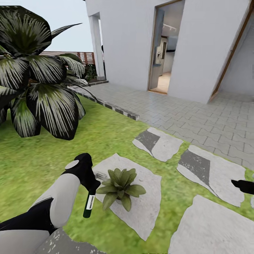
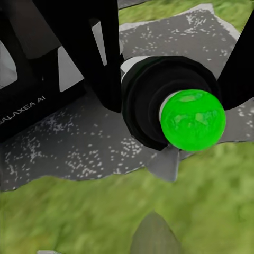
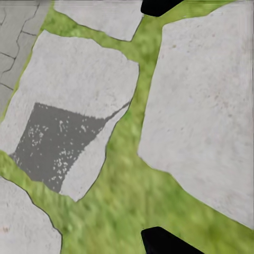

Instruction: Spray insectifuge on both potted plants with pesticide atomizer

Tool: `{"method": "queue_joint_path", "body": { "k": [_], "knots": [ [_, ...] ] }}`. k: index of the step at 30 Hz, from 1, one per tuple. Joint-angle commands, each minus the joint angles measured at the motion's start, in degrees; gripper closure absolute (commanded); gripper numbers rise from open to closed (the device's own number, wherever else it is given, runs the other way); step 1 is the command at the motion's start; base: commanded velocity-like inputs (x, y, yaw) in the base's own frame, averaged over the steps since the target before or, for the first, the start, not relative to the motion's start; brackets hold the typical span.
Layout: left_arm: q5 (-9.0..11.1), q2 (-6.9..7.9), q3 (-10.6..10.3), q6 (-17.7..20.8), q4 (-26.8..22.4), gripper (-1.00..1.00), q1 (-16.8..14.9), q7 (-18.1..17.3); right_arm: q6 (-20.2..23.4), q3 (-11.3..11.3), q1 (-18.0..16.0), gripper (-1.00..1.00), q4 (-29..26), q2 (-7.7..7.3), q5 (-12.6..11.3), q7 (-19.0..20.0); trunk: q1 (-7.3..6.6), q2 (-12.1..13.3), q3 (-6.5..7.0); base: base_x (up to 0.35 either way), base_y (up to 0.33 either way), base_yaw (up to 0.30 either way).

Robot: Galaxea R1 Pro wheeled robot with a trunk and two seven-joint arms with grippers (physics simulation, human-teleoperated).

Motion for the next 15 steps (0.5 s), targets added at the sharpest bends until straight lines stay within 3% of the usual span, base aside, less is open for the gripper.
{"method": "queue_joint_path", "body": {
  "k": [1, 9, 15],
  "knots": [
    [-0.6, -0.07, 0.43, 0.59, -0.06, 1.0, -0.04, -0.51, 0.04, -0.07, -0.08, -1.0, -0.06, 0.01, 0.61, 0.59, -0.01, -0.03, -0.05, 0.001, 0.001, -0.254],
    [-0.6, 0.5, 0.43, 0.59, 0.5, 1.0, -0.04, -0.53, 0.04, -0.03, -0.08, -1.0, -0.06, 0.01, 0.64, 0.55, -0.01, -0.03, -0.05, 0.027, 0.001, -0.251],
    [-0.6, 1.82, 0.43, 0.59, 0.77, 1.0, -0.04, -0.51, 0.04, -0.03, -0.08, -1.0, -0.06, 0.01, 0.68, 0.54, -0.01, -0.03, -0.05, 0.195, 0.138, -0.025]
  ]
}}
